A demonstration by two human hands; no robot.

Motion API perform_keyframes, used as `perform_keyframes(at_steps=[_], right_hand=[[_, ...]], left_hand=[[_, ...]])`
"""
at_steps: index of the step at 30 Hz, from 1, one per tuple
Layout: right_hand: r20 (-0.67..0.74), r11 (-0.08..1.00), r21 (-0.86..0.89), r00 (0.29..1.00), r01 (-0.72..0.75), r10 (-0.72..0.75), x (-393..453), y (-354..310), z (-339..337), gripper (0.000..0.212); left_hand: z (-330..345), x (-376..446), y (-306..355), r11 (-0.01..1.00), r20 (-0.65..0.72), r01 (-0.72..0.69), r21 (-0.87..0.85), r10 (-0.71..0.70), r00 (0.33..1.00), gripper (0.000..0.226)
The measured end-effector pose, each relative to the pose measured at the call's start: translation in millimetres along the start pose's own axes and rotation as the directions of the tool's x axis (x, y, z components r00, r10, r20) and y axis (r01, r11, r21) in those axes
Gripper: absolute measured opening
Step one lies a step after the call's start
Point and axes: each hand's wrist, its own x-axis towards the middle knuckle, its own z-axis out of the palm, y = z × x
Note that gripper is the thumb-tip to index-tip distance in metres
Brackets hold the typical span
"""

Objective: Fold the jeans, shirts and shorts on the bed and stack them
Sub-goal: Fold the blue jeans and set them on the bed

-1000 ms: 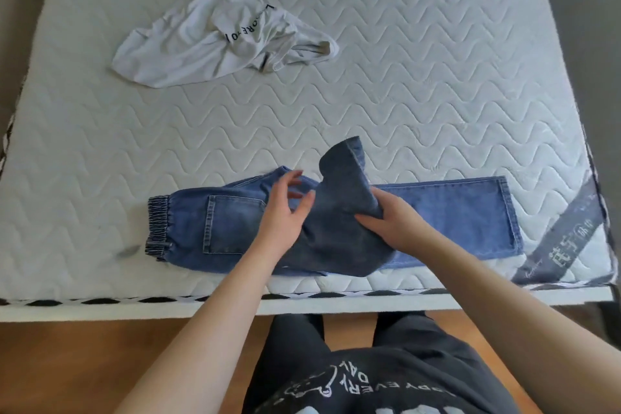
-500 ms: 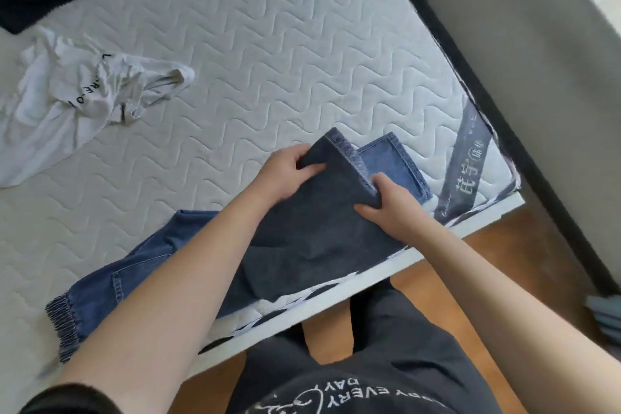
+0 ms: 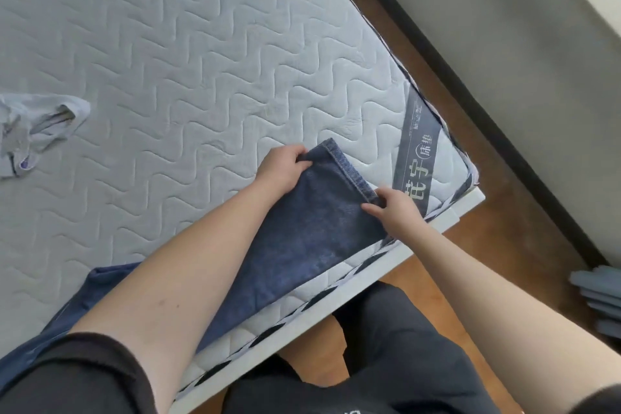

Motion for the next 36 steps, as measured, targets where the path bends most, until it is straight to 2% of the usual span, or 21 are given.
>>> perform_keyframes(at_steps=[2,5,9,12,14,16,19,21,23,26,28,32,36], right_hand=[[-0.011,0.997,0.077,1.000,-0.018,0.018,19.1,12.0,8.8,0.009],[-0.031,0.986,0.150,0.997,-0.067,0.072,44.9,29.8,27.4,0.020],[-0.081,0.964,0.245,0.989,-0.099,0.122,58.8,51.7,50.6,0.021],[-0.118,0.964,0.254,0.986,-0.083,0.116,64.9,60.9,58.2,0.024],[-0.119,0.970,0.230,0.987,-0.076,0.105,71.8,62.5,60.6,0.030],[-0.083,0.986,0.135,0.990,-0.100,0.112,77.7,61.2,63.9,0.045],[-0.008,0.982,-0.105,0.988,-0.156,0.156,83.6,56.4,68.5,0.062],[0.024,0.968,-0.161,0.980,-0.193,0.200,87.6,53.7,68.3,0.057],[0.057,0.966,-0.165,0.976,-0.197,0.209,90.6,52.2,66.2,0.043],[0.122,0.982,-0.053,0.975,-0.183,0.188,89.5,52.2,61.1,0.026],[0.134,0.989,-0.039,0.980,-0.143,0.147,85.2,54.4,57.2,0.019],[0.086,0.995,0.038,0.992,-0.093,0.089,78.5,63.1,50.8,0.003],[-0.014,0.991,0.107,0.996,-0.083,0.085,81.1,72.3,40.3,0.011]], left_hand=[[12.3,22.2,0.6,0.999,-0.026,0.051,0.012,-0.050,0.998,0.013],[36.3,50.2,-4.0,0.993,-0.043,0.118,-0.005,-0.119,0.992,0.012],[67.3,67.2,-14.1,0.983,-0.072,0.181,0.028,-0.179,0.981,0.006],[80.4,78.5,-19.0,0.972,-0.128,0.202,0.120,-0.187,0.974,0.011],[87.4,87.4,-22.6,0.957,-0.182,0.196,0.214,-0.158,0.971,0.017],[91.3,93.8,-25.0,0.949,-0.215,0.221,0.224,-0.173,0.961,0.021],[95.0,101.8,-27.2,0.954,-0.120,0.241,0.177,-0.222,0.968,0.037],[94.7,106.5,-26.6,0.955,-0.046,0.268,0.130,-0.264,0.963,0.048],[94.8,111.3,-24.5,0.952,-0.010,0.251,0.173,-0.253,0.967,0.042],[95.3,118.8,-17.2,0.953,0.031,0.172,0.249,-0.186,0.982,0.034],[97.0,122.6,-12.6,0.956,0.050,0.131,0.263,-0.149,0.988,0.031],[102.5,125.4,-5.8,0.978,0.090,0.128,0.168,-0.144,0.985,0.029],[105.5,136.4,9.3,0.991,0.091,0.094,0.091,-0.103,0.991,0.028]])
